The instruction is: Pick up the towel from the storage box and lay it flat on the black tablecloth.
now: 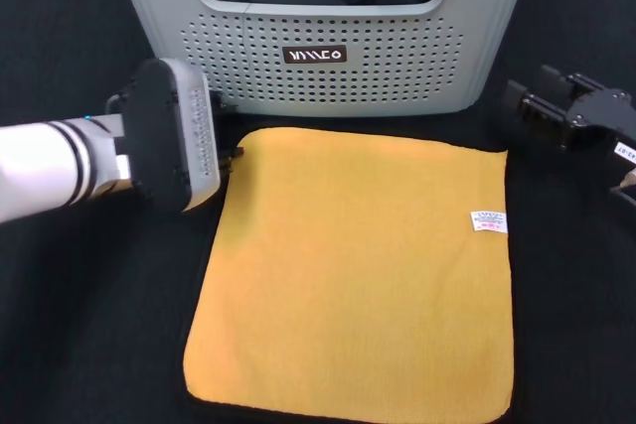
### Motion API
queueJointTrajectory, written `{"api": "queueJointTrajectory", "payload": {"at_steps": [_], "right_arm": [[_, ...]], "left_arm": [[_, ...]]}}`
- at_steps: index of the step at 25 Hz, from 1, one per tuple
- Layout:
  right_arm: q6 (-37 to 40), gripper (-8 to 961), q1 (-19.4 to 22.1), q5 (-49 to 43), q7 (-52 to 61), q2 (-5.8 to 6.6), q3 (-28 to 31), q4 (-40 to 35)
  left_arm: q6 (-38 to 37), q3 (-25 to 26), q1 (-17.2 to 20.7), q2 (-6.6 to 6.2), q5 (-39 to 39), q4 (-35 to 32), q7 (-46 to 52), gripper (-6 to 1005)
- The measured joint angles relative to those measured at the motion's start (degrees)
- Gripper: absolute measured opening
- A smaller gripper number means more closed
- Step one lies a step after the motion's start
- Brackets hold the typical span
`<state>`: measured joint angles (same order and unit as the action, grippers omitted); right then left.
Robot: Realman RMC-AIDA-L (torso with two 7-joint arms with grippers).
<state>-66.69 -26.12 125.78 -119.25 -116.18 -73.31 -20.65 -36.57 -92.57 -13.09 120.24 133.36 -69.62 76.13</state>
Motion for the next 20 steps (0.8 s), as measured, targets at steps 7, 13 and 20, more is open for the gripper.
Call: {"api": "queueJointTrajectory", "payload": {"at_steps": [7, 13, 20], "right_arm": [[-6.58, 674, 1.82, -0.04, -0.85, 0.38, 0.21, -0.7], [-16.45, 821, 4.01, -0.2, -4.49, 1.01, 1.27, -1.79], [-22.36, 815, 5.48, -2.51, -2.78, 3.31, 0.78, -5.26]], "left_arm": [[2.94, -0.68, 8.57, -0.01, -5.54, -6.51, -0.15, 591], [3.24, -0.39, 19.15, -0.28, -21.83, -14.32, -5.59, 618], [-14.79, 5.93, 22.65, -0.34, -57.0, -8.83, -15.96, 620]]}}
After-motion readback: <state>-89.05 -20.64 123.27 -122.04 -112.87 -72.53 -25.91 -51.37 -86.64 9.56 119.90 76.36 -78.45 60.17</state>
